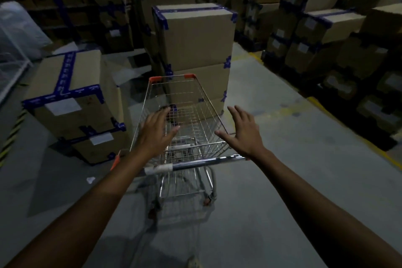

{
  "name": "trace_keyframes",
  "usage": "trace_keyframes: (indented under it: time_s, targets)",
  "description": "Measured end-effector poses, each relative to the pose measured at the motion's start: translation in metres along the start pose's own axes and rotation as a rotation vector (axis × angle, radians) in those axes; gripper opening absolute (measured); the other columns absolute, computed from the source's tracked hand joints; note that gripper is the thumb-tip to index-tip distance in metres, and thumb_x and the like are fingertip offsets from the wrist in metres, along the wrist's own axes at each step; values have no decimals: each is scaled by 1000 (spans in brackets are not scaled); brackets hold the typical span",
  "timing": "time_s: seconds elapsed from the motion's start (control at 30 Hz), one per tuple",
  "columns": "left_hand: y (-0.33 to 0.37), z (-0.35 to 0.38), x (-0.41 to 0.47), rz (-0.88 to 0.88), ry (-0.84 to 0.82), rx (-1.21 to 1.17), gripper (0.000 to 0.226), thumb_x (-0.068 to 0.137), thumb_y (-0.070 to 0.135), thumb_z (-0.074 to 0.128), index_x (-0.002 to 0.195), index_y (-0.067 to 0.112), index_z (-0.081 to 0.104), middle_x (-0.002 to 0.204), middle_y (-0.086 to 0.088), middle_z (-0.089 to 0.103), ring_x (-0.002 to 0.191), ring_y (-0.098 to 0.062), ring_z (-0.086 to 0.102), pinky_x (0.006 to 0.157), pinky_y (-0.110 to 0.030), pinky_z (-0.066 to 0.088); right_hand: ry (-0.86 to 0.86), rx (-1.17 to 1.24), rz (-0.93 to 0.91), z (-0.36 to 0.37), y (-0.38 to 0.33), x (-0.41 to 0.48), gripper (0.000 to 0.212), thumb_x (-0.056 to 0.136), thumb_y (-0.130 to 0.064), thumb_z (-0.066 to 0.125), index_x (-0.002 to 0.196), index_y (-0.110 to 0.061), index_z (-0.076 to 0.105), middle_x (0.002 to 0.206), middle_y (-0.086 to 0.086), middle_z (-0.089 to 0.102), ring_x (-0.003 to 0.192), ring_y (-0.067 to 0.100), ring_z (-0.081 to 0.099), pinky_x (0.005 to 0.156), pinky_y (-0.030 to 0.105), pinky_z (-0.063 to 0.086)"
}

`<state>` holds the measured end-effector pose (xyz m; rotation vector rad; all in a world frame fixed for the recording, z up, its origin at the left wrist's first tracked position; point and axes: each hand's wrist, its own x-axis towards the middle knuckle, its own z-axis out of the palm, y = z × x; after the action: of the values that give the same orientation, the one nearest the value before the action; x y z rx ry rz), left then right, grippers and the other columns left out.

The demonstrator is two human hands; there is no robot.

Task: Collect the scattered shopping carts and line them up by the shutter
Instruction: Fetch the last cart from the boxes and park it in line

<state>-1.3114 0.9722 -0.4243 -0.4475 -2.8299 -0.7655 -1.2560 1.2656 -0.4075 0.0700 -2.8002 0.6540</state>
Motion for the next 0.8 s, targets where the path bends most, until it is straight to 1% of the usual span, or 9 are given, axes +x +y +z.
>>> trace_keyframes:
  time_s: [0.1,0.17,0.23,0.3,0.37,0.4,0.5,0.6,0.8]
  targets:
    - [-26,8,-5,-151,-111,138,78,94,71,39,155,25,27,160,-7,32,147,-32,25,115,-57,18,-196,-149,6,32,25,11,103,76,-93,21,158,-31,19,167,6,16,150,30,18,113,57,28]
    - [-47,14,-26,-309,-295,240,77,93,77,31,156,32,25,164,-2,23,151,-30,14,117,-64,7,-372,-290,-35,60,41,2,104,76,-94,5,157,-31,23,166,8,17,150,31,16,113,55,27]
    - [-60,15,-48,-424,-456,329,72,91,80,17,151,42,33,164,4,26,151,-27,20,118,-66,5,-431,-390,-85,75,53,-6,104,77,-92,-4,154,-31,32,165,7,23,149,28,19,110,50,28]
    - [-59,14,-58,-402,-544,420,68,93,77,13,149,46,34,163,6,28,149,-25,24,117,-67,9,-416,-408,-96,77,58,-3,96,82,-90,4,154,-32,31,165,5,22,149,28,21,108,49,28]
    - [-51,16,-60,-326,-635,515,60,98,69,19,153,48,22,165,4,19,151,-27,18,115,-71,9,-448,-425,-124,74,62,1,92,84,-88,7,154,-32,30,165,4,23,148,28,23,106,49,29]
    - [-49,19,-63,-336,-643,524,64,95,73,17,154,48,20,165,2,17,151,-29,17,114,-73,9,-458,-431,-141,73,65,3,93,84,-88,6,154,-32,30,164,4,26,146,28,26,105,49,30]
    - [-48,36,-70,-463,-556,463,115,61,90,-16,153,41,33,162,3,28,147,-26,26,114,-70,6,-467,-434,-215,70,81,8,100,80,-90,-4,151,-32,36,155,-1,40,138,27,39,100,48,32]
    - [-47,50,-76,-526,-419,376,111,61,90,-6,146,39,45,157,8,39,142,-24,36,116,-65,7,-491,-431,-247,68,93,13,100,80,-90,-4,152,-32,35,156,-2,40,139,27,40,100,49,32]
    - [2,65,-97,-644,-293,333,106,66,94,1,140,37,50,151,4,47,143,-23,35,119,-59,4,-506,-424,-364,55,124,18,98,82,-90,-2,150,-32,37,157,-3,40,139,28,39,100,49,32]
